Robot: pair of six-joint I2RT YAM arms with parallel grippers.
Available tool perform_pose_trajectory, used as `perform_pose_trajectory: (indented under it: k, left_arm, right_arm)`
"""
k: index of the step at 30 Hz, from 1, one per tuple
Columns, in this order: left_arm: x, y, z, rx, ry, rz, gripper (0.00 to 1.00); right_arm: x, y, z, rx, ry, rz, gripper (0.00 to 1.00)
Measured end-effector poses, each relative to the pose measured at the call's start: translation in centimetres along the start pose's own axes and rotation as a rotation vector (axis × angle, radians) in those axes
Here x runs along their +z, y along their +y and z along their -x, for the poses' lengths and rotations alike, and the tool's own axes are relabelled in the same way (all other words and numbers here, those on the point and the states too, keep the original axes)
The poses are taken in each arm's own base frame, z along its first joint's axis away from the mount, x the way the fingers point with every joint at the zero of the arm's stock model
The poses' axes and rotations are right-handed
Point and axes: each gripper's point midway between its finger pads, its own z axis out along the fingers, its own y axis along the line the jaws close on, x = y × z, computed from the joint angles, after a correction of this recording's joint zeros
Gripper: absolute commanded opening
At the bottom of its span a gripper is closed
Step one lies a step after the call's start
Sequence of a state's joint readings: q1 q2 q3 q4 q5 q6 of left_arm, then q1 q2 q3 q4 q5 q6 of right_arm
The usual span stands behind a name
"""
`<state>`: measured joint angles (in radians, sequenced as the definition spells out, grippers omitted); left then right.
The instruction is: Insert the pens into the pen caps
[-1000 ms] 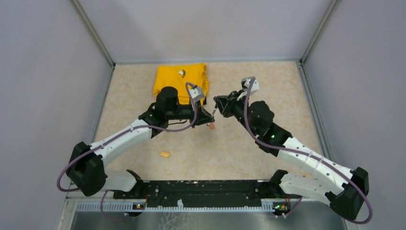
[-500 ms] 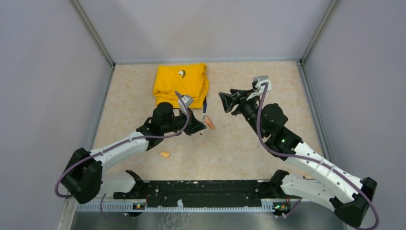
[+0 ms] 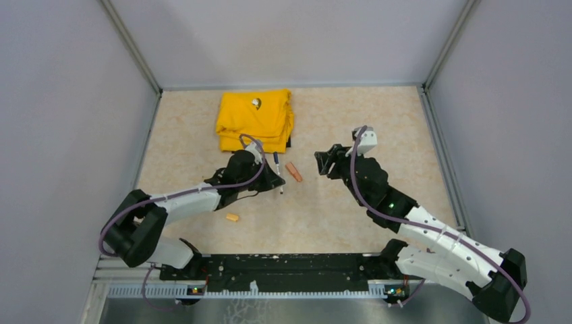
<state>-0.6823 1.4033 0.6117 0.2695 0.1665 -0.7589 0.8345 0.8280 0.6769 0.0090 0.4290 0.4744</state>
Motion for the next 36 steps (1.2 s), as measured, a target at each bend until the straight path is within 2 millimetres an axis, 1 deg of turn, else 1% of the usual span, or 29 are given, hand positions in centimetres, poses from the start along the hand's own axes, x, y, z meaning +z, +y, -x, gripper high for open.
perform_pose_trajectory:
  k: [4,10,17,20,22,23,29,36]
  left_arm:
    - [0.7,1.9,-0.7,-0.076,0.009,0.087,0.0]
    - [2.1,3.4,-1.3,-0.155,0.024,0.161,0.02]
    - [3.1,4.6,-2.2,-0.201,0.058,0.213,0.07]
    - [3.7,4.8,-2.4,-0.205,0.071,0.225,0.12]
    - [3.9,5.0,-2.6,-0.206,0.08,0.233,0.23]
    - [4.0,5.1,-2.7,-0.209,0.084,0.236,0.25]
    - [4.0,5.0,-2.7,-0.212,0.086,0.236,0.32]
    - [3.9,5.0,-2.6,-0.207,0.086,0.237,0.33]
  right_arm:
    - [-0.1,-0.4,-0.4,0.037,0.006,-0.022,0.51]
    - [-0.3,-1.2,-1.1,0.058,0.027,-0.064,0.51]
    - [-0.7,-3.5,-3.7,0.052,0.092,-0.152,0.5]
    - [-1.0,-4.1,-4.7,0.052,0.117,-0.171,0.5]
    - [-1.1,-4.3,-5.0,0.054,0.126,-0.178,0.5]
    - [-1.2,-4.3,-5.0,0.056,0.126,-0.179,0.5]
    - [-1.4,-4.6,-4.9,0.058,0.127,-0.191,0.5]
    - [-1.6,-4.8,-5.0,0.054,0.129,-0.199,0.5]
